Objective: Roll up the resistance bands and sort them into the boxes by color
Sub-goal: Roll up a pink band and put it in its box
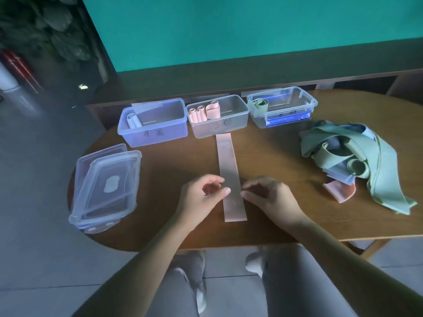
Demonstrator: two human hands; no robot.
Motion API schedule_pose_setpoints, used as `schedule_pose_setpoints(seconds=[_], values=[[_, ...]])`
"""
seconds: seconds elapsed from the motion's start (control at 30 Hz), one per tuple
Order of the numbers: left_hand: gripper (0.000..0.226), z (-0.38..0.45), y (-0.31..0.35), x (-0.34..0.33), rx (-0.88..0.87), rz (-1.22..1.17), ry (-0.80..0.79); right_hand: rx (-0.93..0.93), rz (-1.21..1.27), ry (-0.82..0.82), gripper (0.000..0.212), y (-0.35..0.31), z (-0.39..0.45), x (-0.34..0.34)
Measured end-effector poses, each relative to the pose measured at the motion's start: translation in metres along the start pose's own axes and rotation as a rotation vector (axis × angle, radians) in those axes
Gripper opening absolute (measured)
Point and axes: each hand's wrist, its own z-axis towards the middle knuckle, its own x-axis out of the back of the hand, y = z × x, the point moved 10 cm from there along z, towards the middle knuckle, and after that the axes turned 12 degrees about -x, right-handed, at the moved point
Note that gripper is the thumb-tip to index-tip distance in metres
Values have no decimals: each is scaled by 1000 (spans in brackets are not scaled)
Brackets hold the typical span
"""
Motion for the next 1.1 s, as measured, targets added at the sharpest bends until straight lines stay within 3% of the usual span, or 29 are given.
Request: schedule_pose_setpoints(seconds=[0.2,0.37,0.87,1.1], values=[[12,-41,31,-4,-108,-44,-78,186,-13,-74,17,-10,-39,-18],[11,-50,35,-9,-125,88,-163,220,-158,-34,12,-5,-43,-29],[11,-50,32,-13,-240,300,-139,177,-184,31,6,2,-38,-24],[16,-48,24,-12,-173,308,-118,149,-210,68,12,5,-33,-22]])
